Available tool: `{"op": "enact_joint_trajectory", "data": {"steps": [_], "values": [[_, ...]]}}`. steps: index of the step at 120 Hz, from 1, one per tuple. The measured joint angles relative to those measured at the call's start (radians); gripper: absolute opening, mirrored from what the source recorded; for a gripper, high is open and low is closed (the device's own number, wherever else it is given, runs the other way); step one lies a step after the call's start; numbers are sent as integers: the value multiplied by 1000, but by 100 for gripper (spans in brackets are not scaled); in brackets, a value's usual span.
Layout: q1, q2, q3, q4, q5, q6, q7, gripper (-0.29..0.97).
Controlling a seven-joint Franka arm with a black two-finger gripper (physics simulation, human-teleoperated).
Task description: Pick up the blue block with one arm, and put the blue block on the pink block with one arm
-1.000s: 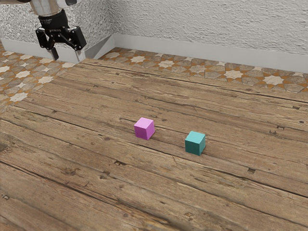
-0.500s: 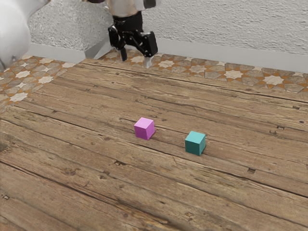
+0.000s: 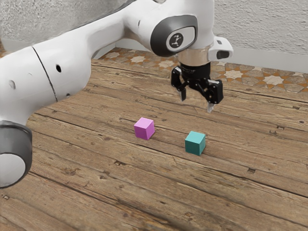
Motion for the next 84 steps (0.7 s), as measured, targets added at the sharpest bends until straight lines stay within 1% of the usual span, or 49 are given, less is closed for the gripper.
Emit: {"op": "enact_joint_trajectory", "data": {"steps": [10,25,40,48,57,67,75,84], "values": [[1,35,6,-1,-24,51,-22,68],[-11,81,1,-6,-42,115,-50,68],[13,127,15,-7,-108,151,-73,68],[19,146,49,-2,-126,172,-83,68],[19,184,61,-5,-129,265,-68,68],[27,198,66,-9,-160,333,-44,68],[31,200,83,-9,-175,344,-35,68],[30,202,97,-10,-185,319,-27,68]]}}
